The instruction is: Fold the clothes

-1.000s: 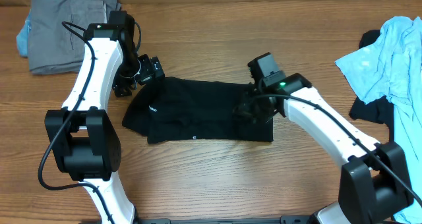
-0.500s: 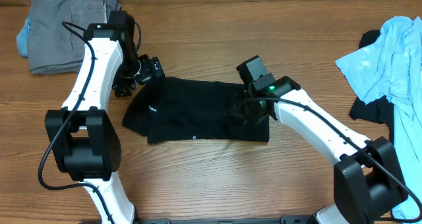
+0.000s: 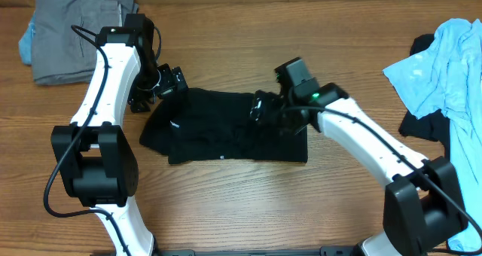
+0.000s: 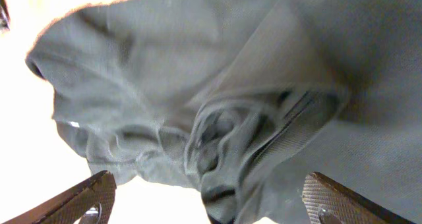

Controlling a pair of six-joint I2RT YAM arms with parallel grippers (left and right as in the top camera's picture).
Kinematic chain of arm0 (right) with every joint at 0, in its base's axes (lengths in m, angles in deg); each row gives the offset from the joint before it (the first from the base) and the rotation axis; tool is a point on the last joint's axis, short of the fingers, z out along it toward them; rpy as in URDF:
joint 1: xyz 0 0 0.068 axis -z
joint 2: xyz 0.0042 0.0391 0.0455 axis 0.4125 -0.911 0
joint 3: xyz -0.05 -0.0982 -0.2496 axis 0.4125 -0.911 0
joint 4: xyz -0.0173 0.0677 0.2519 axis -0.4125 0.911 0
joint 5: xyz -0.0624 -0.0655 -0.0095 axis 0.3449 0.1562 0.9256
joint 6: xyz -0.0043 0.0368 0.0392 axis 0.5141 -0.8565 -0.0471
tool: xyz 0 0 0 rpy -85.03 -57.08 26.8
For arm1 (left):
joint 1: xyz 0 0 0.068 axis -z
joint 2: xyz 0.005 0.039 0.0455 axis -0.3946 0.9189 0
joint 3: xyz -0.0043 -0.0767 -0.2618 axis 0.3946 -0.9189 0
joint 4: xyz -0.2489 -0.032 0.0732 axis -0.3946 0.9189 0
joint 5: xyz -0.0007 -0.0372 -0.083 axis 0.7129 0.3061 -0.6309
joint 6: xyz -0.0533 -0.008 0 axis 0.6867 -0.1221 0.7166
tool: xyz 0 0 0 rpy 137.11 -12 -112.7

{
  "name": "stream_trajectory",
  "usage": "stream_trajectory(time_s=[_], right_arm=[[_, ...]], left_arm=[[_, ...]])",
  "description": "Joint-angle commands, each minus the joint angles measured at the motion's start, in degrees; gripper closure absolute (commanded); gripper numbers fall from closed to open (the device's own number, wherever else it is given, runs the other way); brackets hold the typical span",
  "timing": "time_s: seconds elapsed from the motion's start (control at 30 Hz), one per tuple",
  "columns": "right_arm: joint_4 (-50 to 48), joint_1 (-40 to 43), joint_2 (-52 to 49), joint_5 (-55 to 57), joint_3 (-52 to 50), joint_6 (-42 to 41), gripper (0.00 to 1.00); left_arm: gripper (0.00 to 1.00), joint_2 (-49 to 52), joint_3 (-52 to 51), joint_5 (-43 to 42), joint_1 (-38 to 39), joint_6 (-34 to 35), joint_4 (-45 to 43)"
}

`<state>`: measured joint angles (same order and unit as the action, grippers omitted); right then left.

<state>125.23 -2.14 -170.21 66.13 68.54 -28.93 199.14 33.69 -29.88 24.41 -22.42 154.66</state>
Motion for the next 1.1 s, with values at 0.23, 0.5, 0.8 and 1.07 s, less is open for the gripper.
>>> stream_trajectory(time_s=[0.23,0.5,0.8,1.07], right_arm=[[4.13,5.22,-0.48,2.43,1.88,3.52,0.08],[-2.23,4.02,-7.52,-2.8,1.88,1.95,0.09],[-5.35,4.0,-8.37,-4.42,1.88,1.46,0.2],[-6.93,3.74,-8.37,-4.63,1.88,0.39,0.35]], left_arm=[[0.0,0.42,1.14,-0.15,0.48,-1.25,0.09],[0.0,0.42,1.14,-0.15,0.52,-1.29,0.57],[0.0,0.42,1.14,0.09,0.52,-1.29,0.52],[0.0,0.42,1.14,0.09,0.52,-1.31,0.52]])
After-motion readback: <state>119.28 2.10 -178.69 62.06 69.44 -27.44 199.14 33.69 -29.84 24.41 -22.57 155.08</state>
